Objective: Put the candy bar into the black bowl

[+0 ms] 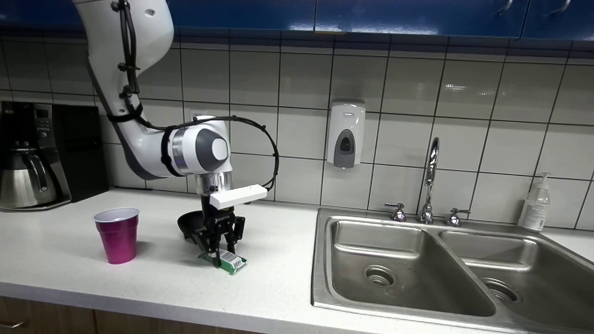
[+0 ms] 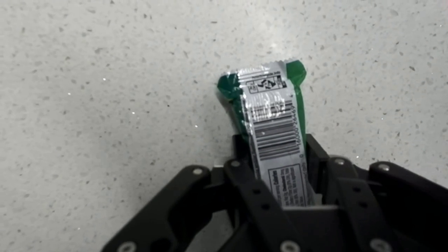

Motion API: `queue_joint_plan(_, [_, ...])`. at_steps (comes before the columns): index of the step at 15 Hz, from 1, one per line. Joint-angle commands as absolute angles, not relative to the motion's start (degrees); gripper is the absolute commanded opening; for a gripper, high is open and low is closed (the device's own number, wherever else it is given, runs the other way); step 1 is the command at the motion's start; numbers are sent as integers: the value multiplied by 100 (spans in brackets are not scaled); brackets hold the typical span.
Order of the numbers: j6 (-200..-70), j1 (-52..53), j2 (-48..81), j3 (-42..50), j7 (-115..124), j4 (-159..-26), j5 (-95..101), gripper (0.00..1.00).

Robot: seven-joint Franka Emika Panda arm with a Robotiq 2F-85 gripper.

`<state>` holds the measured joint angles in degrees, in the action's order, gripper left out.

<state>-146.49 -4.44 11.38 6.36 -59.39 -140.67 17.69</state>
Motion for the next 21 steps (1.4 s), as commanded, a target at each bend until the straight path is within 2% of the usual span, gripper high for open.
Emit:
queue_joint_plan(1, [-14769,-611,1082,558,-6112,-14123,1817,17])
queue_joint_plan(21, [-14674,-535,-71,598,-5883,-14223,1915,17])
